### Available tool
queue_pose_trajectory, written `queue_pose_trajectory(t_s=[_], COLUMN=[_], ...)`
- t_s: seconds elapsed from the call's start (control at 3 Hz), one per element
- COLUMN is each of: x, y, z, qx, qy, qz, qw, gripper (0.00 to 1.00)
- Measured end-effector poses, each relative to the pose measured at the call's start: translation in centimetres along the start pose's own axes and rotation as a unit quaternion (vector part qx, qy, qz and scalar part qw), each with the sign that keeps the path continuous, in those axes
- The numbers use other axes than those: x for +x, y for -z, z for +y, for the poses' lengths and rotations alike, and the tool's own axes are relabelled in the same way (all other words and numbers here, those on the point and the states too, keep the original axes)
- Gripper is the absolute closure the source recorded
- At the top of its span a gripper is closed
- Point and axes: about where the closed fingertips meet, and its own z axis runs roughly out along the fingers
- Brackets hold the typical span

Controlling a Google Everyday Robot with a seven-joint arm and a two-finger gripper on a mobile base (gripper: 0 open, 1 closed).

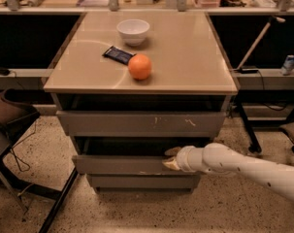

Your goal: Open middle drawer

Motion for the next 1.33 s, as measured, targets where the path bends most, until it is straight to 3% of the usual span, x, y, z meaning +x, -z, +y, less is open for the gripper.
queue_pose_trajectory(t_s=[0.33, 1.33], x=[0.5, 1.5], y=[1.2, 1.6], z=[1.4, 2.5], qx=[0.002, -0.004], qy=[-0.004, -0.002], qz=[0.003, 0.016], qw=[1.0000, 0.9999], gripper=[1.00, 1.00])
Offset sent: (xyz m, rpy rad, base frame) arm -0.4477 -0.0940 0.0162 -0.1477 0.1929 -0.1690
